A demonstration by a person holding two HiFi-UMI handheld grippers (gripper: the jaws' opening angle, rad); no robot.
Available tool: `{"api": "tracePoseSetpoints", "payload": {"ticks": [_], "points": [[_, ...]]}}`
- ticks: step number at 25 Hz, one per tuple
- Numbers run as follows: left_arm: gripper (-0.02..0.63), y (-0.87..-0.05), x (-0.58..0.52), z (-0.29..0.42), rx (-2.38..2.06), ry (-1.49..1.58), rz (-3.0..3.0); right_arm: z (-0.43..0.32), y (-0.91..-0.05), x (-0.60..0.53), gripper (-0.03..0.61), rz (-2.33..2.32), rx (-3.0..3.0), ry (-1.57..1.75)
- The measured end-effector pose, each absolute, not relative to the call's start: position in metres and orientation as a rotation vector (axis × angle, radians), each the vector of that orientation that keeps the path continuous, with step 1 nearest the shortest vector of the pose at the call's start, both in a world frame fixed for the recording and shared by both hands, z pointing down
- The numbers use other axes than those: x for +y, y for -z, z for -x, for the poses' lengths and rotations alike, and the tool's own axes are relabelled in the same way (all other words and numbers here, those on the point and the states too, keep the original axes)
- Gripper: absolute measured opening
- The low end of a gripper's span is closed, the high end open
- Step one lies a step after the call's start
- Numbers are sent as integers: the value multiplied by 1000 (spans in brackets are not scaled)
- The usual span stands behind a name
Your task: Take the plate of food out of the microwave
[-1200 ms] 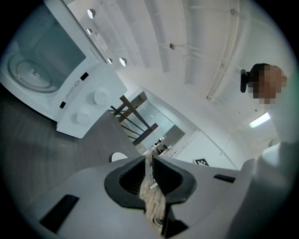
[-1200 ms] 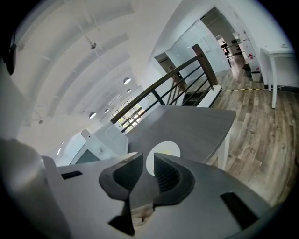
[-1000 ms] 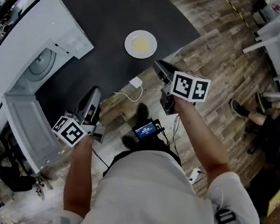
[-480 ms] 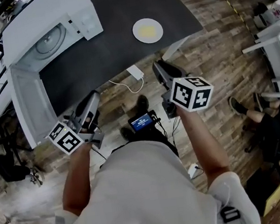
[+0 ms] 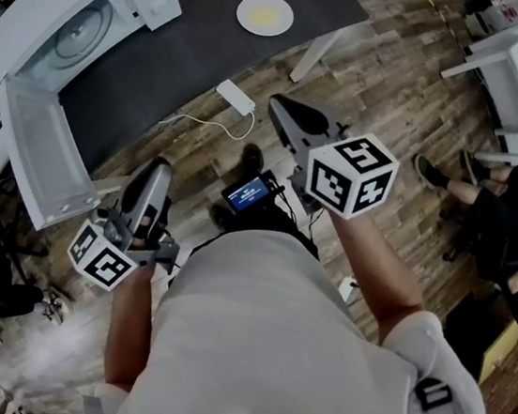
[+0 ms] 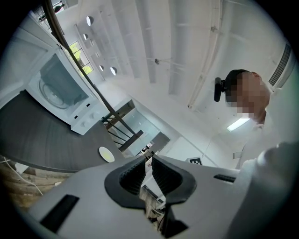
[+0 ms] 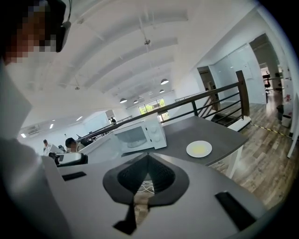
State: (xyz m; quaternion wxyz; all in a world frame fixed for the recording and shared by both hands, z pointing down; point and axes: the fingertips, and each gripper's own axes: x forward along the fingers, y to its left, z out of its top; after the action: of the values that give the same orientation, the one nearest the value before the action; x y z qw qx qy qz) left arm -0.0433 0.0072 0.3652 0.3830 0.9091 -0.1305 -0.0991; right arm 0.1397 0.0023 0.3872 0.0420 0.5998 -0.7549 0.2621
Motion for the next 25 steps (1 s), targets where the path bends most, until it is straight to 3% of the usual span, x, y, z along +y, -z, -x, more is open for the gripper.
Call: {"api": "tracePoseSetpoints", "payload": {"ticks": [14,25], "points": [[49,-350,62,66,-295,225,-2350,-86,-352,61,2,-1713,-2438,-634],[49,-321,47,62,-373,297,-2393,-85,-313,26,0,-1604,-2532,-513]]}}
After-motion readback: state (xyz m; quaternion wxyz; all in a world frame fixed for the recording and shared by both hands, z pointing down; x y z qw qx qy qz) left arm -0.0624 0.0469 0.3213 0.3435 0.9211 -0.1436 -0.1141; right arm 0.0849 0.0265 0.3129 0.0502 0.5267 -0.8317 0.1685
